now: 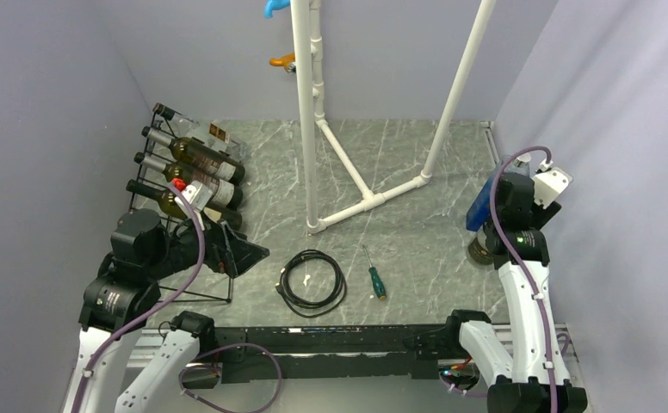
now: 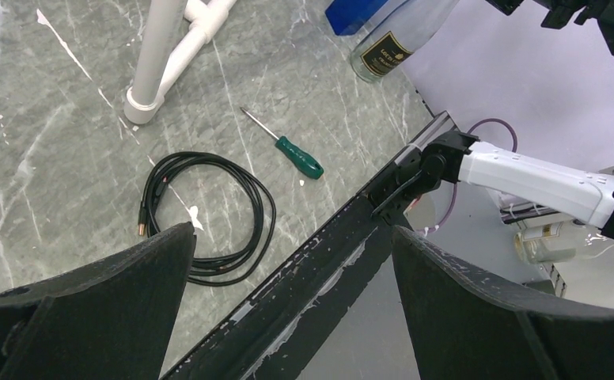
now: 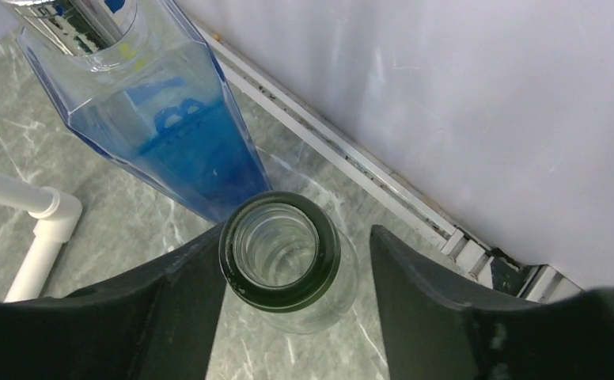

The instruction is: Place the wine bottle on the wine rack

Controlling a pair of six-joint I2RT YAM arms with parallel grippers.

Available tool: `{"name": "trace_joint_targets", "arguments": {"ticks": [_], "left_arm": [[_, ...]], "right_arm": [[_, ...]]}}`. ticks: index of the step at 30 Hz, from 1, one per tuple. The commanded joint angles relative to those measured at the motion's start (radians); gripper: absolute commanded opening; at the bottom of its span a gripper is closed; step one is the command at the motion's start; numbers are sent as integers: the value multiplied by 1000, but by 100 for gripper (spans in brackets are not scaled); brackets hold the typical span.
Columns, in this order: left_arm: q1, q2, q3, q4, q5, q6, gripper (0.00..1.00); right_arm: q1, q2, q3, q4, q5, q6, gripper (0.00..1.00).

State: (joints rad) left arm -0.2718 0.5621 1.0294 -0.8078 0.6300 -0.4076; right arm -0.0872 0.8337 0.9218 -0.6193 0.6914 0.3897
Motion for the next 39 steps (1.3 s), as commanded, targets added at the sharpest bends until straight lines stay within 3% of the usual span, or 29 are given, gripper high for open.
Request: {"name": "trace_joint_targets", "arguments": {"ticks": [1,10,15,22,27,33,39], "left_arm": [[-3,-18,59,-26,-7,19,100],[-3,-11,29,36,82,-14,100],[-3,-4,-12,81,135,-42,100],[-6,-1,-86,201,205,-128,99],[-35,15,-86,266,211,-169,99],[-109,34,-68,295,154,-194,97],[-219,47,-84,361,76,-240,94]], "right_arm": [[-5,-9,-14,89,25,12,61],[-5,-37,9,-9,-226,-12,14],[-5,-91,19,-35,-390,-46,2],[-5,-189,49,1,-771,-136,0],[-5,-129,86,27,-1147,-107,0],[-3,-114,91,158,-1390,38,0],[3,-119,12,427,-1545,328,0]]}}
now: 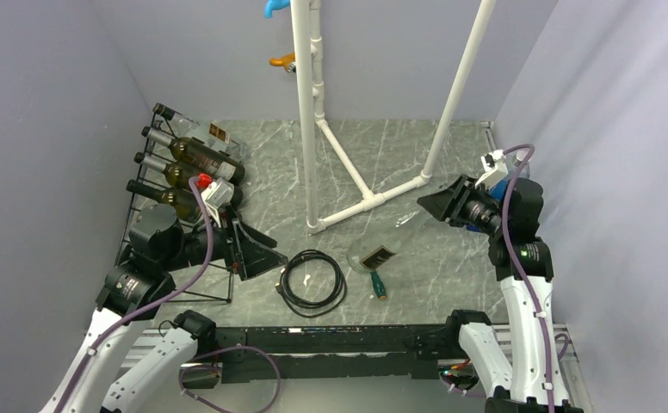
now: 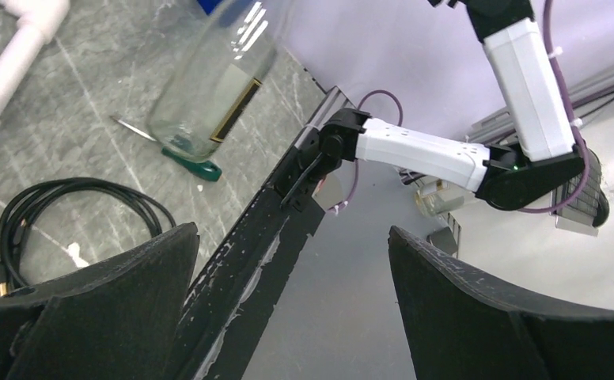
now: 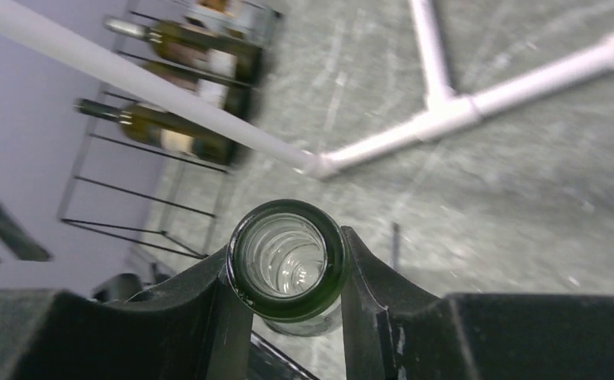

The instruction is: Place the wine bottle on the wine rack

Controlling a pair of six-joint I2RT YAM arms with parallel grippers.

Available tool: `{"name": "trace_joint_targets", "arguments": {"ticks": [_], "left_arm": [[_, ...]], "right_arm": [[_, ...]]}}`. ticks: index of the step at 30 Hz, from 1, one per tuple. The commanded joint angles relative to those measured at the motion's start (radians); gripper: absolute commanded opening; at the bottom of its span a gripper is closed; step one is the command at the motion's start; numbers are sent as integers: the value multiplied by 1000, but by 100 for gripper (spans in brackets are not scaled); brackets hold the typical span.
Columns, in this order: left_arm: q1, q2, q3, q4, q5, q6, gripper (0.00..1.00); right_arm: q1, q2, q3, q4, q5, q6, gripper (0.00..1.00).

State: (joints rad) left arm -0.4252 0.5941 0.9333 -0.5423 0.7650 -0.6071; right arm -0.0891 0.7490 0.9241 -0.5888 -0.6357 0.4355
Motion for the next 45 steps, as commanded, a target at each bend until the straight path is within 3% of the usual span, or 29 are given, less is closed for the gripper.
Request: {"name": "trace_joint_targets", "arguments": {"ticks": [1,6,11,16,19,27,38,45], "left_arm": [[-91,23,18,97,-80,-42,94],[-244,85,60,97,-196,-31,93],[-411,175,129,55,-386,-1,96],[-605,324,297,-155,-721,67,99],[-685,428,374,-243,-824,88,99],[-749,539,387,-256,-897,97,99],[-755,616,372,-313,-1034,99,100],[-754,640,336,-278,-1008,103,100]], "right_arm": [[11,-38,-4,431,-223,319,0],[78,-38,-31,507,-206,396,0],[291,1,-36,492,-100,379,0],[462,42,-110,623,-11,459,0],[541,88,-117,659,20,473,0],[686,178,-85,699,85,469,0],[779,242,-60,759,107,488,0],[811,252,-58,793,115,508,0]]}}
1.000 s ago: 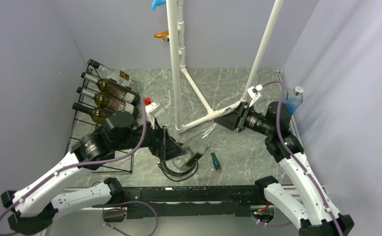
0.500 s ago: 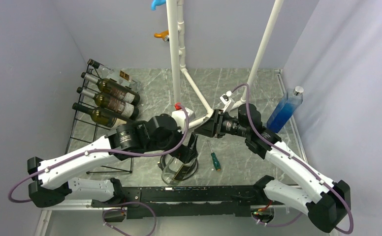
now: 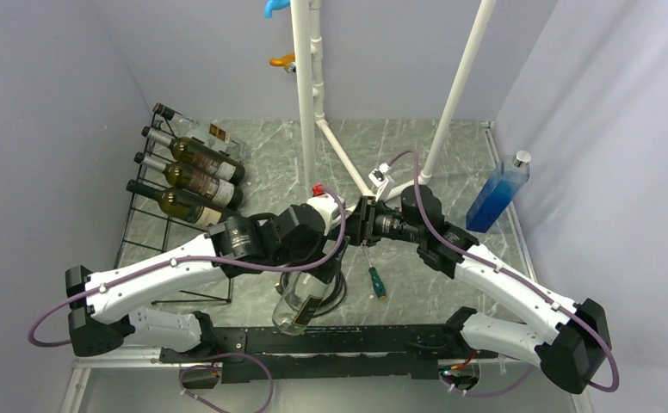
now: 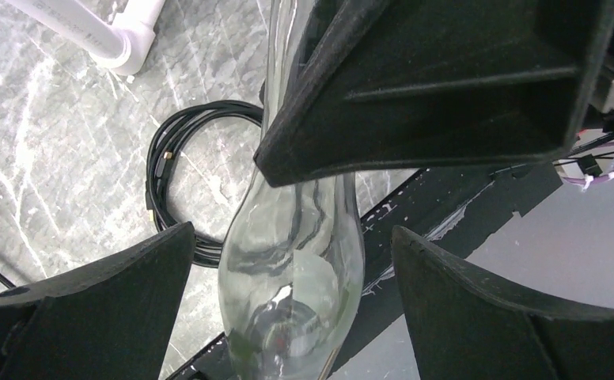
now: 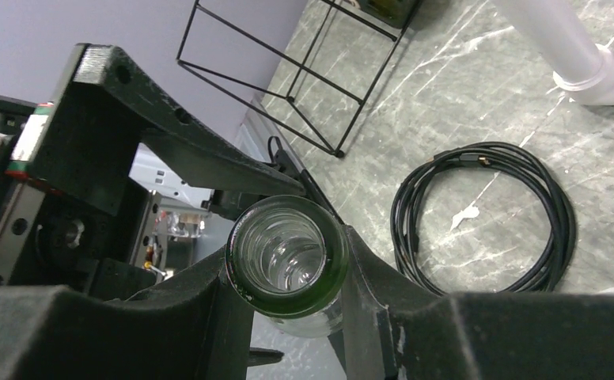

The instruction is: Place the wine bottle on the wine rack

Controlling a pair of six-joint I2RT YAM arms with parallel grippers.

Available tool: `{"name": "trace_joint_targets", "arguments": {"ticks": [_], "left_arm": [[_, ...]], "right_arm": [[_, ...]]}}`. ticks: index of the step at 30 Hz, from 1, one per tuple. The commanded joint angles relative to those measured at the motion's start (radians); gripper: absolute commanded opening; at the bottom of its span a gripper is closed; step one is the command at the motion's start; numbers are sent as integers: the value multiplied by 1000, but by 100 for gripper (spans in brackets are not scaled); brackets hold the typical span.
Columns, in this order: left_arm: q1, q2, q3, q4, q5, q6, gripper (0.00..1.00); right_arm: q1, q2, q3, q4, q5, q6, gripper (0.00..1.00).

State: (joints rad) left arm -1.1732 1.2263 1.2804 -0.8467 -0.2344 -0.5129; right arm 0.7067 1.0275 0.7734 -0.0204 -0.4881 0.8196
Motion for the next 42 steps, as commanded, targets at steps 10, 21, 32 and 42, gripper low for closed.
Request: {"name": "trace_joint_targets", "arguments": {"ticks": [10,21,32,42], "left_arm": [[-8,-13,-64,64,-31,5,92],[-7,-26,-83,57,-77,1,81],[-7,-151,-120,73,-186,23,6],[-6,-277,-214,134,-207,17,0]], "right_arm": [[33,-27,100,238,-23,138,0],[49,-26,110,259,-21,156,0],[50,-18,118,228,17,150,14],[51,-38,144,141,94,144,71]]}}
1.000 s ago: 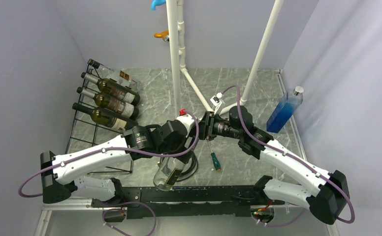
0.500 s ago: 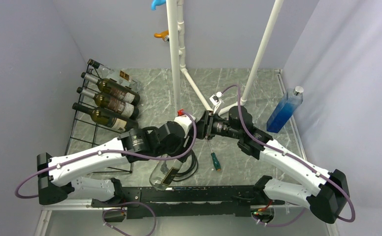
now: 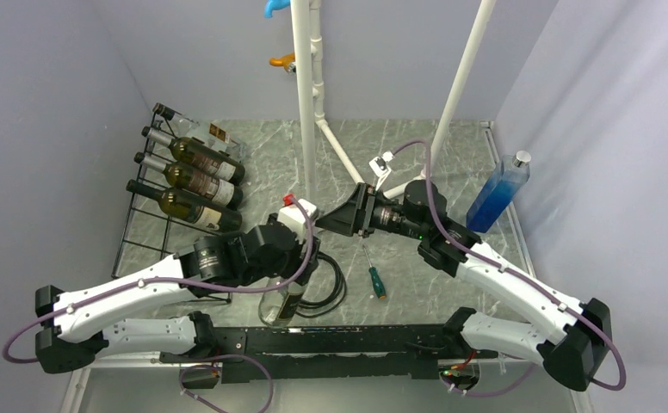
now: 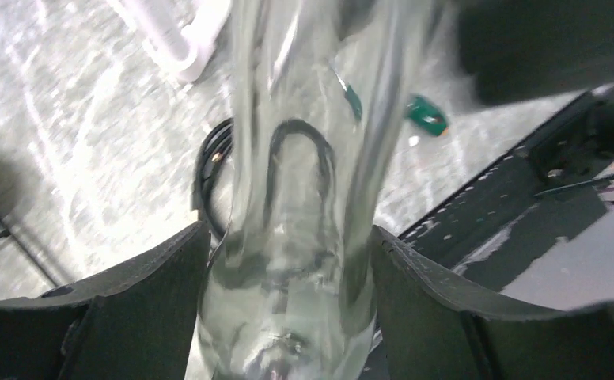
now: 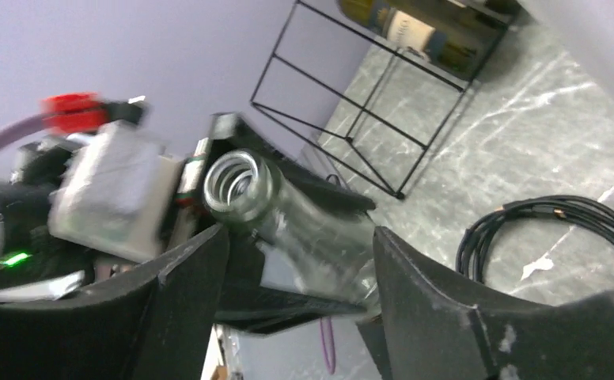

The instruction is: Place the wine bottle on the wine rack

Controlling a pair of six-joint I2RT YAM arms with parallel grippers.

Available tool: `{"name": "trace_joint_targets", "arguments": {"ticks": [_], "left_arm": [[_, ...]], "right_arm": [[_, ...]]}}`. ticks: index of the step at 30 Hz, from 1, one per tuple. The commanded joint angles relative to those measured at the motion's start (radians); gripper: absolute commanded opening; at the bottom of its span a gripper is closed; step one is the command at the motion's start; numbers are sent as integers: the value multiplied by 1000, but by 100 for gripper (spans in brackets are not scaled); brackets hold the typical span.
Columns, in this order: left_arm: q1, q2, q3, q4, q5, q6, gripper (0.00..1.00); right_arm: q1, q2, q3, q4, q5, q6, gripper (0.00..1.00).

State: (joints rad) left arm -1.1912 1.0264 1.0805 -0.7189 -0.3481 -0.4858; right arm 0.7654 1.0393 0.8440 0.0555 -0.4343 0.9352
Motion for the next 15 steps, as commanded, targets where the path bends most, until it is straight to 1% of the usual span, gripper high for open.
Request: {"name": "trace_joint_targets", "arguments": {"ticks": [1,3,4,6,10,15], "left_arm": [[12,-85,-20,4,-96,-12,0],[12,-99,-30,-1,-104,-15,0],[11,-106,-35,-3,-109,-18,0],[11,-120,-41,-13,-120,-24,0],[12,-159,-33,-50,-152,-34,0],[21,-208,1,-119,-242,-49,0]], "right_arm": [[-8,-58,72,63,48,32,77],[-8,-72,78,51,67,32,88],[-8,-77,87,37,77,26,92],[-8,-88,114,-9,100,6,96],[-9,-122,153,-126,176,-46,98],[-9,-166,149,-174,239,-62,100]]}}
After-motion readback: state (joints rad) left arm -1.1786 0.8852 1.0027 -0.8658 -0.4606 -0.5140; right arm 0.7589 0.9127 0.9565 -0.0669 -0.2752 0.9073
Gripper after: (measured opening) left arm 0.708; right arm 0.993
